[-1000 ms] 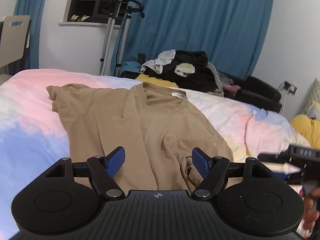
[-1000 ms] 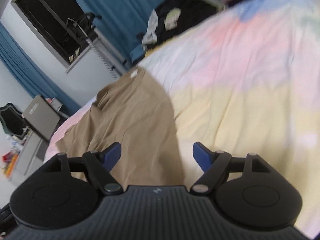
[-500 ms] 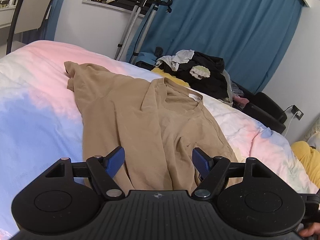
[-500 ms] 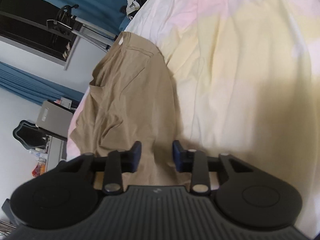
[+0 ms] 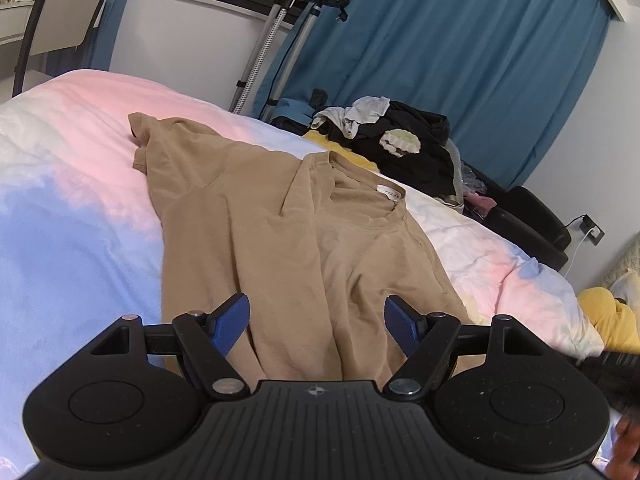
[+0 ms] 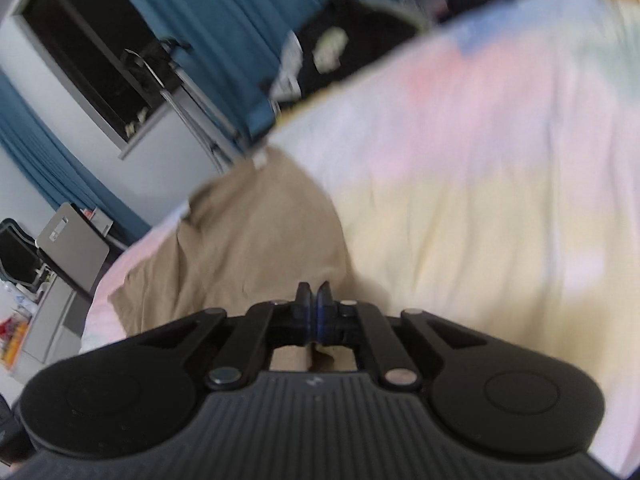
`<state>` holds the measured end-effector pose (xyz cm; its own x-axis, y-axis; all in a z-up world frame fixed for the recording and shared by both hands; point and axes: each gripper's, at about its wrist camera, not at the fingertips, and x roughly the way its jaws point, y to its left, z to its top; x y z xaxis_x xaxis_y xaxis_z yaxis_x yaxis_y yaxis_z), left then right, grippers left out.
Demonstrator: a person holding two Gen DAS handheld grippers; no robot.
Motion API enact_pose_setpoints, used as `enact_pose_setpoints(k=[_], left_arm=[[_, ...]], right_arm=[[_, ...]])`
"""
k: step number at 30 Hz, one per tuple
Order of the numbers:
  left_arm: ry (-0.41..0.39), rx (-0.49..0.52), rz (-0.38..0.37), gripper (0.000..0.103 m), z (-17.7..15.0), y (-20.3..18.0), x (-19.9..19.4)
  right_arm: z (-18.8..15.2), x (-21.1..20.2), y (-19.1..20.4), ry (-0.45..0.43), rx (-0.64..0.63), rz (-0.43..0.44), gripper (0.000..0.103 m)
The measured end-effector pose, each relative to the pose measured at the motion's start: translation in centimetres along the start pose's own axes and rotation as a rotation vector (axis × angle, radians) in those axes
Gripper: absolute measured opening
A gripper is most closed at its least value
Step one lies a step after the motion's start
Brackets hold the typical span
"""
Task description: Fold clothes
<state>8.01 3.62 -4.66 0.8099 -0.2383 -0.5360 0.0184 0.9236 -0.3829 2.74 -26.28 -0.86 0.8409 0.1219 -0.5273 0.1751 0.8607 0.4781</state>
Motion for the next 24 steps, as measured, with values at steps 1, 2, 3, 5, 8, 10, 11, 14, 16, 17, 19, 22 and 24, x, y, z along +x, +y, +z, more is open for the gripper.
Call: enact_pose_setpoints(k=[1,2,3,5,8,10,11,14,16,17,19,22,24], left_arm=[[0.004,0.002,0.002,0.078,0.0,0.0,0.1],[0.007,0.003,0.004,0.078,-0.1,0.0,0.2],[0.011,0.005,0.006,0.078,-0.1,0.0,0.3],[0.018,0.008,0.011,0.078,-0.1,0.0,0.4],[0.029,0.013,0.017,0.078,-0.2,0.0,0.7],[0.036,0.016,0.022,0.078,-0.3,0.0,0.8],[0.040,0.018,0.024,0.078,-0.3,0.0,0.9],[0.056,0.027,0.032,0.078,-0.4,-0.1,1.5],[0.071,0.037,0.038,0.078,-0.5,-0.2,2.1],[0.077,0.042,0.037,0.078,-0.6,-0.3,2.4],[0.090,0.051,0.030,0.078,-0.6,-0.6,2.9],[0.096,0.084,0.031,0.078,-0.8,-1.0,3.4],[0.106,0.094,0.031,0.078,-1.0,-1.1,3.6]], right_arm=[[0.9,-0.1,0.2,-0.024,-0.012,-0.005,0.003],[2.0,-0.1,0.2,-0.045,-0.015,-0.009,0.003],[3.2,0.0,0.1,-0.067,-0.014,-0.011,0.003],[6.0,0.1,-0.2,-0.135,-0.003,-0.020,0.003],[10.0,-0.6,0.4,-0.263,-0.066,-0.038,0.003],[11.7,-0.6,0.6,-0.330,-0.149,-0.061,0.003],[12.1,-0.4,0.3,-0.353,-0.192,-0.079,0.003],[12.0,1.7,-1.9,-0.320,-0.247,-0.147,0.003],[11.2,4.2,-5.5,-0.173,-0.138,-0.177,0.003],[10.8,5.3,-7.5,-0.114,-0.069,-0.189,0.003],[10.1,7.3,-11.2,-0.014,0.071,-0.212,0.003],[10.0,8.7,-15.4,0.051,0.294,-0.179,0.008],[10.5,8.2,-16.8,0.018,0.377,-0.149,0.027]])
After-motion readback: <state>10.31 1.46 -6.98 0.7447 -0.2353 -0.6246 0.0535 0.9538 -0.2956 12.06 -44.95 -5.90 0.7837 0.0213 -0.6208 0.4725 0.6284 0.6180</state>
